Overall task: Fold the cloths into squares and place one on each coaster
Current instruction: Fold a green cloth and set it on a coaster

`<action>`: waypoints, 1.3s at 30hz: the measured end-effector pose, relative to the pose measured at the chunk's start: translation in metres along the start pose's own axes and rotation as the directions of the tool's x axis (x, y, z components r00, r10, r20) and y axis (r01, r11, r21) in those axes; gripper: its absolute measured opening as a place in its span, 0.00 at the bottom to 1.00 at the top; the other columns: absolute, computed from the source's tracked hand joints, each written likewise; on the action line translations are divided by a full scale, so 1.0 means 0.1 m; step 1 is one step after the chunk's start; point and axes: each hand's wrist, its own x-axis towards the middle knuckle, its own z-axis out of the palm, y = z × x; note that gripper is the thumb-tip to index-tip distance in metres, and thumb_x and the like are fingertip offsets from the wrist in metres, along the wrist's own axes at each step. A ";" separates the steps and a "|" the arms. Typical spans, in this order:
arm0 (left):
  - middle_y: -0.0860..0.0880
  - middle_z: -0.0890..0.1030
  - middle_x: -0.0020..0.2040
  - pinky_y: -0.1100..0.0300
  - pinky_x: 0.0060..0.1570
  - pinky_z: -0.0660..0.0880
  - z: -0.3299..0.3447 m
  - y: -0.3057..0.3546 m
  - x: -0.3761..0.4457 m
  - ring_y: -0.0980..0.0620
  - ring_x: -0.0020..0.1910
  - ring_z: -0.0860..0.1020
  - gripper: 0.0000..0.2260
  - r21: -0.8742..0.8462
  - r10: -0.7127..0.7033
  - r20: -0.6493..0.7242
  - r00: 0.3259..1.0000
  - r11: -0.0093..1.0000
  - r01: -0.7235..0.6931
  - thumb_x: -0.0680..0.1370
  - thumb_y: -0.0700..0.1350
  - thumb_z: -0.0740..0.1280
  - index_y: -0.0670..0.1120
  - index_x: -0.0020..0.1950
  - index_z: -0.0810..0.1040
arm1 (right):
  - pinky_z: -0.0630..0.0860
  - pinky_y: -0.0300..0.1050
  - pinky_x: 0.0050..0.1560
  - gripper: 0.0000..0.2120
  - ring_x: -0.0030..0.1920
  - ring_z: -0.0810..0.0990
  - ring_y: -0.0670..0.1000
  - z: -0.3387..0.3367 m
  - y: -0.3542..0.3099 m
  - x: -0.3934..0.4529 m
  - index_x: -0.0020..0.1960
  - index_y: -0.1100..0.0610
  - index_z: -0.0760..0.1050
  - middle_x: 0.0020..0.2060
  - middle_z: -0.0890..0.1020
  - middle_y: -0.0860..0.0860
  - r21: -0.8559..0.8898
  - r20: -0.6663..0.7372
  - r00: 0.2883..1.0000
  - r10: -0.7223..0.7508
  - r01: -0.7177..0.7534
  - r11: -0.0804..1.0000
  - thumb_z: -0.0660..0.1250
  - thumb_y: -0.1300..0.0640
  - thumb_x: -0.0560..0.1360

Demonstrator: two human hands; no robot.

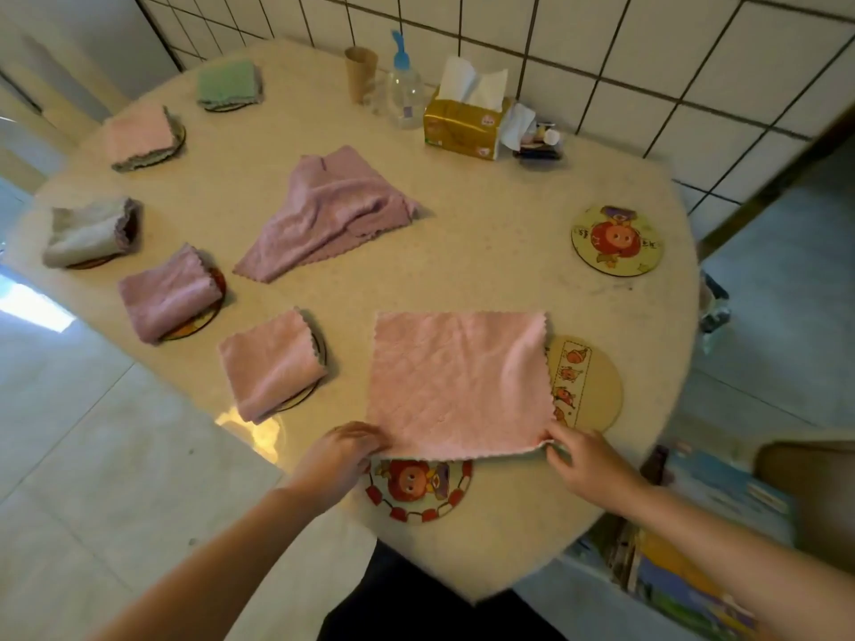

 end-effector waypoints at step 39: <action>0.48 0.77 0.37 0.57 0.33 0.68 -0.38 -0.38 1.70 0.46 0.39 0.76 0.07 -0.541 -0.779 -0.048 0.625 0.547 0.639 0.75 0.48 0.69 0.46 0.42 0.76 | 0.68 0.43 0.29 0.06 0.31 0.74 0.51 -0.76 -0.05 1.76 0.49 0.60 0.73 0.35 0.78 0.54 0.094 -0.422 0.851 0.311 -0.301 0.949 0.65 0.57 0.77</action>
